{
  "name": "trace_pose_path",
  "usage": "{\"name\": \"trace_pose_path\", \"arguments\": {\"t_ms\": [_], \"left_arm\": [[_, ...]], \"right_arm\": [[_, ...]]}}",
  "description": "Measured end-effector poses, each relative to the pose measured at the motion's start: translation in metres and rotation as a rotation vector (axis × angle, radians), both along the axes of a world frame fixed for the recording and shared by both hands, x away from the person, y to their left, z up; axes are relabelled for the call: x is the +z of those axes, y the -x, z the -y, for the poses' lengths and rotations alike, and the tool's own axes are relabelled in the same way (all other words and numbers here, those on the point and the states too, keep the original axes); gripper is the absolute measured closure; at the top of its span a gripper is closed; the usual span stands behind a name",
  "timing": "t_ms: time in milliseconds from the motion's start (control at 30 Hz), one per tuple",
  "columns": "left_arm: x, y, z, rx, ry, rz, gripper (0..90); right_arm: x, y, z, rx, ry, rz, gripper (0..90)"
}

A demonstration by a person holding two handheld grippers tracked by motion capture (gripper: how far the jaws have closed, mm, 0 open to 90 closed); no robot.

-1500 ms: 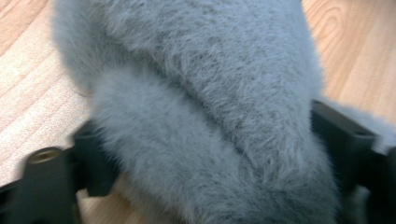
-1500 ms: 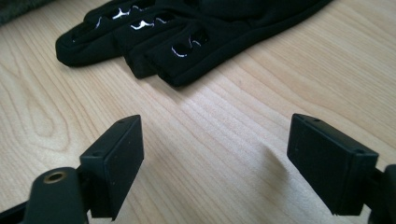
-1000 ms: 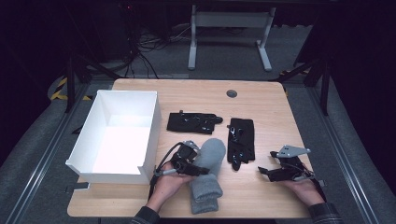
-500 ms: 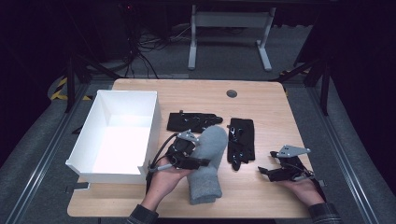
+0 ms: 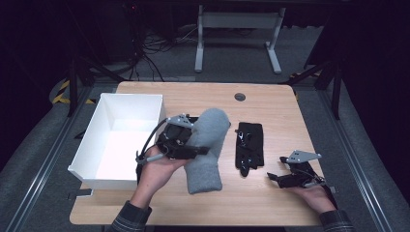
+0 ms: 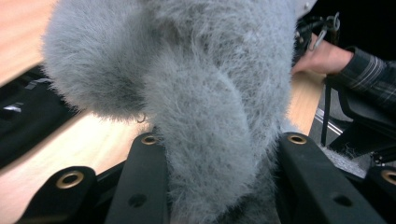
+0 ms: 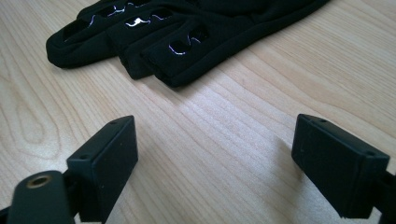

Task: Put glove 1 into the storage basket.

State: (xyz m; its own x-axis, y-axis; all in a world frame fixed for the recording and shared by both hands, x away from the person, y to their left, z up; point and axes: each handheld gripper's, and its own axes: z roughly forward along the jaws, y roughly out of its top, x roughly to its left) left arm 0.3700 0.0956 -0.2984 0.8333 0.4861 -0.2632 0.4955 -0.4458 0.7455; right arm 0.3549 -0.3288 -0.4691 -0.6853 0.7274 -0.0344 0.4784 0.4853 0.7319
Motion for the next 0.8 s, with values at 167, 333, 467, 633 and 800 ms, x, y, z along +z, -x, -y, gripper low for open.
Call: {"name": "trace_pose_path", "arguments": {"t_ms": [167, 333, 467, 633, 800], "left_arm": [[0.025, -0.007, -0.021, 0.014, 0.010, 0.007, 67.7], [0.048, -0.011, -0.043, 0.039, 0.017, 0.023, 67.8], [0.068, -0.011, -0.069, 0.072, 0.030, 0.044, 67.8], [0.088, -0.008, -0.105, 0.120, 0.043, 0.048, 67.8], [0.093, -0.005, -0.134, 0.165, 0.028, 0.043, 67.7]], "right_arm": [[0.000, 0.000, 0.000, 0.000, 0.000, 0.000, 14.6], [0.000, 0.000, 0.000, 0.000, 0.000, 0.000, 14.6], [0.000, 0.000, 0.000, 0.000, 0.000, -0.001, 14.6], [0.000, 0.000, 0.000, 0.000, 0.000, 0.000, 14.6], [0.000, 0.000, 0.000, -0.001, 0.000, 0.001, 14.4]]}}
